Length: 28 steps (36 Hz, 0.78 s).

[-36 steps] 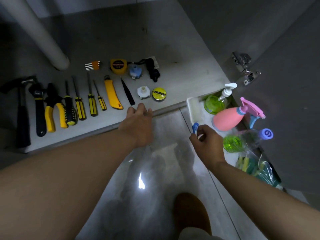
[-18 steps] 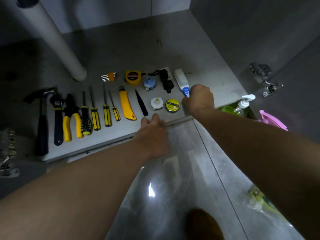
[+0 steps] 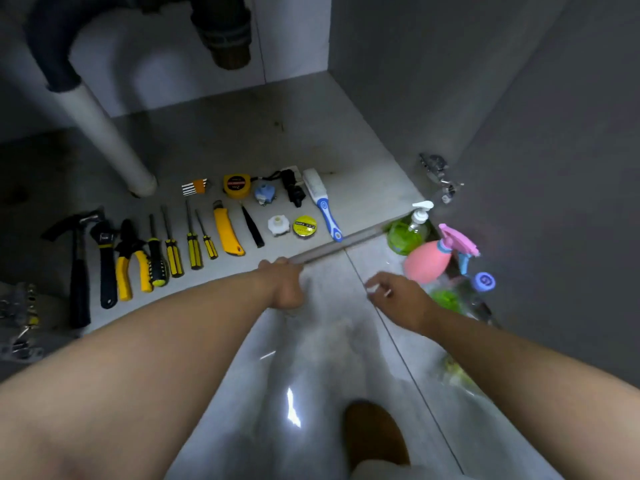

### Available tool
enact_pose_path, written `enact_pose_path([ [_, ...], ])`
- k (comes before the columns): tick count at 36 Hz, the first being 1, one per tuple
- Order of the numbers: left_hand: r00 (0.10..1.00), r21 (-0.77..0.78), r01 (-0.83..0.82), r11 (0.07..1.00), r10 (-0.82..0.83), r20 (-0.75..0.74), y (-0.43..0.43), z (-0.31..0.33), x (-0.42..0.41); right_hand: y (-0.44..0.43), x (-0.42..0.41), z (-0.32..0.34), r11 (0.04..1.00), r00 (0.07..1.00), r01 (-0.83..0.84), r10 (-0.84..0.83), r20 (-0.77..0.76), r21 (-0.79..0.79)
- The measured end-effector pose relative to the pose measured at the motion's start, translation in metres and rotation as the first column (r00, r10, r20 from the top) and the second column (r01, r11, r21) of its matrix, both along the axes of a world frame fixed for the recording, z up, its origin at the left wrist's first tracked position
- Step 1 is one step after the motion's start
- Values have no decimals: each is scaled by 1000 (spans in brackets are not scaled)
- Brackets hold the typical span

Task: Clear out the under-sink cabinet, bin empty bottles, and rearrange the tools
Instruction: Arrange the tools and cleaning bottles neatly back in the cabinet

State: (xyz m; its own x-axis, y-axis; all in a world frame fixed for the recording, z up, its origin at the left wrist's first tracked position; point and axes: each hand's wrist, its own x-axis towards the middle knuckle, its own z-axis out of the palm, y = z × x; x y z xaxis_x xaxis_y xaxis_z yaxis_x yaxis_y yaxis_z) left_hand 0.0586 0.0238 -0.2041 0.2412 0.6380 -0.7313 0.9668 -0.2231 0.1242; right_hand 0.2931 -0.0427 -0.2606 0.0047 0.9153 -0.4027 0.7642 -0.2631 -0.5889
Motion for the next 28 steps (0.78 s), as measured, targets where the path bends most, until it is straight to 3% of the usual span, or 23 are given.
enact_pose_path([
  [5, 987, 59, -32, 998, 23, 159, -36, 38, 36, -78, 41, 17, 969, 990, 127, -136, -28, -213],
  [10, 953, 20, -11, 1000, 4, 302, -75, 62, 81, -138, 81, 9, 864, 894, 448, -426, 138, -230],
  [12, 942, 21, 15, 1000, -21, 334, -85, 64, 99, -153, 96, 4, 790, 816, 575, -535, 220, -211],
  [15, 924, 2, 23, 1000, -22, 381, -95, 60, 122, -168, 115, -7, 592, 633, 774, -720, 284, -225],
  [19, 917, -31, 33, 999, -18, 399, -99, 43, 144, -170, 135, -26, 412, 465, 881, -843, 270, -232],
  [22, 917, -77, 21, 997, 12, 399, -99, 27, 152, -162, 145, -42, 358, 423, 880, -890, 169, -313],
  [26, 913, -132, -7, 991, 60, 404, -100, 8, 154, -158, 147, -70, 294, 244, 843, -955, -166, -450],
  [28, 914, -155, -29, 988, 89, 396, -100, 0, 153, -158, 141, -82, 307, 209, 776, -949, -235, -550],
])
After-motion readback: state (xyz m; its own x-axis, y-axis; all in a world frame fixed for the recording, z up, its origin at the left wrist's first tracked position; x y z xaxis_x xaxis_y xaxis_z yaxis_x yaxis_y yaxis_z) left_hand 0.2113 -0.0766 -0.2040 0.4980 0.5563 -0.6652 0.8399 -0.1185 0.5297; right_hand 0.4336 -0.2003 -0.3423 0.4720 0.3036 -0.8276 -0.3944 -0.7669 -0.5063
